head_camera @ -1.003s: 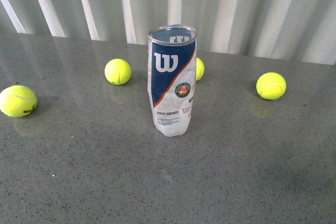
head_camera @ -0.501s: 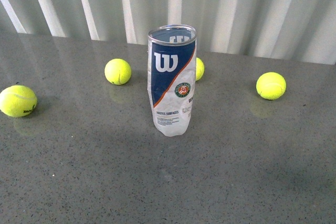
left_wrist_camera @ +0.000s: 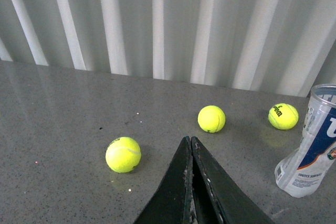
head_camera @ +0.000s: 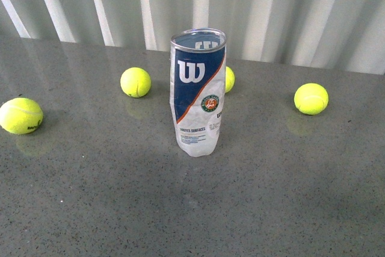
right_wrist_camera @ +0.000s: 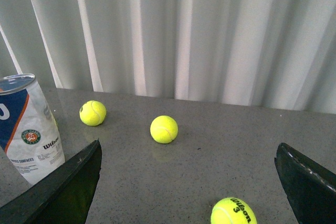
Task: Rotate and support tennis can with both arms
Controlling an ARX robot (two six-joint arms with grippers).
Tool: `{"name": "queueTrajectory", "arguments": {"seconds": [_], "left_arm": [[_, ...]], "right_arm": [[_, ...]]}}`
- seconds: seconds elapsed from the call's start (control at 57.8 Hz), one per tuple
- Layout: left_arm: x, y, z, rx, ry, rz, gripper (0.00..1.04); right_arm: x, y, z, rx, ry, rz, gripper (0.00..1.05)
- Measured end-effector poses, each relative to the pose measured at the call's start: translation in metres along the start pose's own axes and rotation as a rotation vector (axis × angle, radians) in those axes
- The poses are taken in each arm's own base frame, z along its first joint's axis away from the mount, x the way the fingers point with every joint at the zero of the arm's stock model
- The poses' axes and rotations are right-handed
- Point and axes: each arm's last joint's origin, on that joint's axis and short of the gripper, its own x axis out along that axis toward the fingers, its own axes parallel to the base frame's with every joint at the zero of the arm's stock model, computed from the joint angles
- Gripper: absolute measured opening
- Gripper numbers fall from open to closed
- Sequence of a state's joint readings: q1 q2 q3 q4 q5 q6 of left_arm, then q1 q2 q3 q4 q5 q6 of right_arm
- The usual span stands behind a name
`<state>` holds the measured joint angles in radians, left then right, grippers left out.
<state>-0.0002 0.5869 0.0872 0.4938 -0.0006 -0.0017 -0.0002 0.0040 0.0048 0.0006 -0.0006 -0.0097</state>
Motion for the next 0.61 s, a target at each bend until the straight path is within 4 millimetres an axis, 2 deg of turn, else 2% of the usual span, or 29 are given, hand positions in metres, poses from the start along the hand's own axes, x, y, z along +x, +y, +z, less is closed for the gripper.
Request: {"name": "queueTrajectory", "arguments": {"seconds": [0.398, 0.605], "left_arm": [[-0.016, 0.0, -0.012, 0.0, -0.005, 0.0, 0.04], [-0.021, 0.0, -0.009, 0.0, -0.034, 0.0, 0.04]], "right_arm": [[0.0, 0.0, 0.0, 0.0, 0.0, 0.0, 0.98], [0.0, 0.0, 0.0, 0.0, 0.0, 0.0, 0.98]]}}
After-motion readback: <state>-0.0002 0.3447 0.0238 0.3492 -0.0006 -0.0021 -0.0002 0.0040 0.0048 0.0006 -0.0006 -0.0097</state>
